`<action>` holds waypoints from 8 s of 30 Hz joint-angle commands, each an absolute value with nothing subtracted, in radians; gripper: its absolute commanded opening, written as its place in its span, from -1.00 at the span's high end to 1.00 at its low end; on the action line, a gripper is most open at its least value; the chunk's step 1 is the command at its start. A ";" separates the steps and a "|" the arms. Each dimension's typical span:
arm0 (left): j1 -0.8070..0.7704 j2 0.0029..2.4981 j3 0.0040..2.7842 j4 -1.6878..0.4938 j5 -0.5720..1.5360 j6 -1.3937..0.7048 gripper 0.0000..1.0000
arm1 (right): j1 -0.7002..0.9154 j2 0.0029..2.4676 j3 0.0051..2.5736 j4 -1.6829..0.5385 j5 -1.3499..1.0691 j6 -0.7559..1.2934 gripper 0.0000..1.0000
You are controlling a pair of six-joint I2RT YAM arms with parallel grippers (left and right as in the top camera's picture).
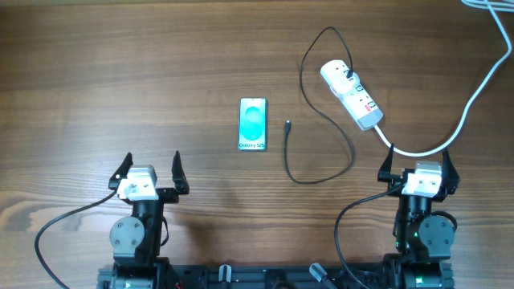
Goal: Plug charger to phone and switch on socket
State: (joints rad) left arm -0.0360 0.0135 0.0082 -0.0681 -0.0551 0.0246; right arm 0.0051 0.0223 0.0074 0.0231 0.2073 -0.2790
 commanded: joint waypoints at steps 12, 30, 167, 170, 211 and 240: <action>-0.028 0.003 0.006 -0.071 -0.053 0.019 -1.00 | 0.001 0.029 0.005 0.026 0.220 -0.288 -0.99; -0.028 0.005 0.006 -0.070 -0.054 0.019 -1.00 | 0.001 0.029 0.006 0.026 0.221 -0.288 -0.99; -0.495 2.288 1.928 -1.172 -0.039 -0.404 -1.00 | 0.001 0.029 0.006 0.026 0.220 -0.288 -0.99; -0.497 2.289 1.928 -1.171 -0.030 -0.404 -1.00 | 0.001 0.029 0.005 0.026 0.220 -0.288 -0.99; -0.504 2.353 1.928 -1.167 0.002 -0.397 -1.00 | 0.001 0.029 0.005 0.026 0.220 -0.288 -0.99; -0.495 2.353 1.785 -1.085 0.010 -0.374 -1.00 | 0.001 0.029 0.005 0.026 0.220 -0.288 -0.99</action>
